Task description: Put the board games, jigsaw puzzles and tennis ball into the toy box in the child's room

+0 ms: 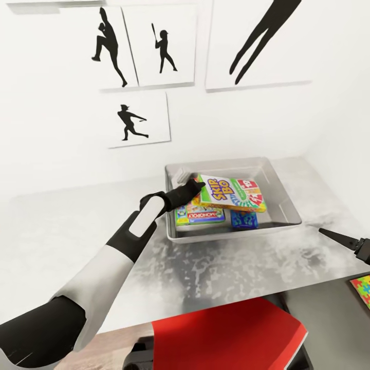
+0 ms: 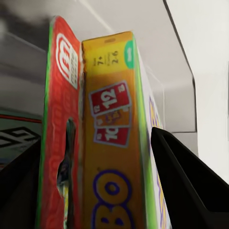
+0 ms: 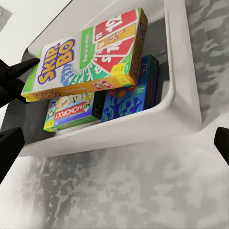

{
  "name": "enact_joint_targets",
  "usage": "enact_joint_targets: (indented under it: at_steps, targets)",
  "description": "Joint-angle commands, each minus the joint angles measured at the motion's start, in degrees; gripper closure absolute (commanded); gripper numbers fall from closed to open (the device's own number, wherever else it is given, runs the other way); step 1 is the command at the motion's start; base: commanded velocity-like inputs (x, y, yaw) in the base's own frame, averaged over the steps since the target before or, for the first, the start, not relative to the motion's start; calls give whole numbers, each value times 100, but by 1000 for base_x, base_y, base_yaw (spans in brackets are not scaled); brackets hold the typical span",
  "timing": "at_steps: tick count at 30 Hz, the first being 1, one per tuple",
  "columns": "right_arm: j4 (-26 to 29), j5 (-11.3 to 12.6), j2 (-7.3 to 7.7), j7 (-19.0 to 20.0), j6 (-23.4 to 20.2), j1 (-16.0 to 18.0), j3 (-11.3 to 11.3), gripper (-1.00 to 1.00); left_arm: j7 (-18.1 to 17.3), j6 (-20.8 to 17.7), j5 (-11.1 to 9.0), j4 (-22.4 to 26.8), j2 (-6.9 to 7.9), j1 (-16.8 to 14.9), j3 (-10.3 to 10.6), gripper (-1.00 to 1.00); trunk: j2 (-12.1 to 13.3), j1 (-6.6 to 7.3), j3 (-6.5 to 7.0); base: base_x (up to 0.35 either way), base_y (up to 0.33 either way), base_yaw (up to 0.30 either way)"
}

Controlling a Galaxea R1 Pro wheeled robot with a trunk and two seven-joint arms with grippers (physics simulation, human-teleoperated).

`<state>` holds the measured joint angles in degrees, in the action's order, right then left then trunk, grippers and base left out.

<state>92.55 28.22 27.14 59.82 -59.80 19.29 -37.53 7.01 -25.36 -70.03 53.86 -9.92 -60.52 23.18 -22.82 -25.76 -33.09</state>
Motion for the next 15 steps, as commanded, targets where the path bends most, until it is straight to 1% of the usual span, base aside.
enact_joint_targets:
  at_steps: [1,9,15]
  targets:
    - [0,-18,1,30,-20,5,-7,-100,61,-9,-94,11,0,-5,23,100,-10,-3,-17,0,0,0]
    - [0,-18,3,30,-20,5,-24,-100,83,-5,-210,13,3,-11,189,100,-10,-3,-67,0,0,0]
    - [0,-18,3,30,-20,5,-32,-100,87,-4,-243,14,4,-15,234,100,-10,-3,-80,0,0,0]
